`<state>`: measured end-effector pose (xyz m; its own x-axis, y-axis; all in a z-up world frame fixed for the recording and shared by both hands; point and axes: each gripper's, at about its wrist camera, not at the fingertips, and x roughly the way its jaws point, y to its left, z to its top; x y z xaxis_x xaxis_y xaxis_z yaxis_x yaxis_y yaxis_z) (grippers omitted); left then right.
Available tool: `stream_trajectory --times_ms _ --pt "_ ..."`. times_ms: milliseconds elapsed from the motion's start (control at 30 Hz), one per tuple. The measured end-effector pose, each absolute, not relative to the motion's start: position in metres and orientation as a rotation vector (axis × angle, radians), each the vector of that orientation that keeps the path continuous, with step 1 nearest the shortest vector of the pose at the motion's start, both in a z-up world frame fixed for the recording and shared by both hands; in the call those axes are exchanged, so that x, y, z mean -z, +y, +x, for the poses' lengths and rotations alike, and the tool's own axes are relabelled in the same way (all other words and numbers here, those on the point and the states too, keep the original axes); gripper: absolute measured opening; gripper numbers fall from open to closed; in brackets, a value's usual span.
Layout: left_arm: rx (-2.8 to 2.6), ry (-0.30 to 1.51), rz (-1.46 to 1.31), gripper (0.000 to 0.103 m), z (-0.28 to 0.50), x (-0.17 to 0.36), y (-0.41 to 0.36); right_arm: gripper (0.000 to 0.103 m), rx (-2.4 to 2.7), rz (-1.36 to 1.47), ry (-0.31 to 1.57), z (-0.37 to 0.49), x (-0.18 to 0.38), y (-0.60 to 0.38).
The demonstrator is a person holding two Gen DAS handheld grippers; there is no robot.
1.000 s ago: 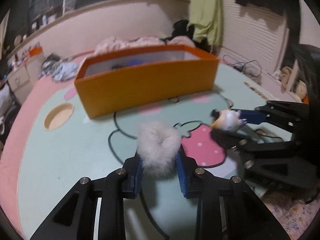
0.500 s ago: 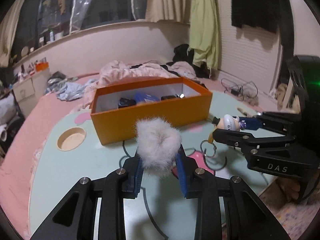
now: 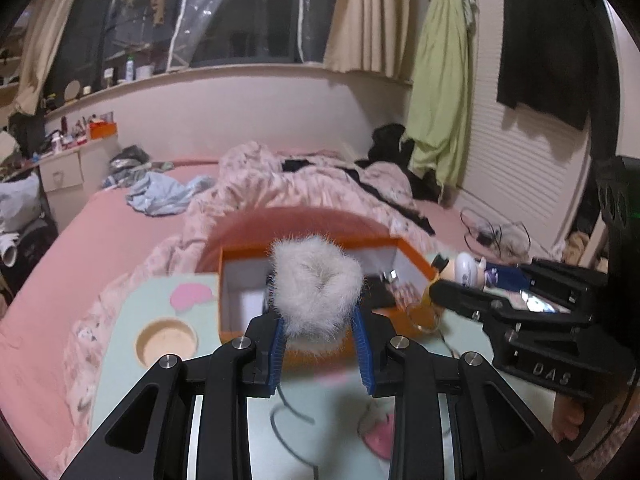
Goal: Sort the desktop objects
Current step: 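Carry the fluffy ball with the left gripper toward the box while the right carries the keychain, then drop the fluffy ball into the box with the left gripper while the right drops the keychain in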
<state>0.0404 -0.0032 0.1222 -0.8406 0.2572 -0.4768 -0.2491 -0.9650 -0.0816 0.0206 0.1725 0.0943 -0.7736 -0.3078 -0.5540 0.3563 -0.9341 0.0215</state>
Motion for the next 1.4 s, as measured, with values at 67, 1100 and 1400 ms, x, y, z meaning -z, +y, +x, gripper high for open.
stream_trajectory --times_ms 67,1100,1400 --pt "-2.789 -0.032 -0.714 0.028 0.033 -0.128 -0.004 0.042 2.648 0.813 0.103 0.011 -0.1 0.169" --pt "-2.786 -0.155 -1.001 0.084 -0.033 -0.084 -0.007 0.069 2.751 1.159 -0.089 -0.07 -0.068 0.194" --pt "-2.799 -0.202 -1.028 0.084 -0.003 -0.081 -0.017 0.069 2.807 1.066 -0.051 -0.047 -0.075 0.193"
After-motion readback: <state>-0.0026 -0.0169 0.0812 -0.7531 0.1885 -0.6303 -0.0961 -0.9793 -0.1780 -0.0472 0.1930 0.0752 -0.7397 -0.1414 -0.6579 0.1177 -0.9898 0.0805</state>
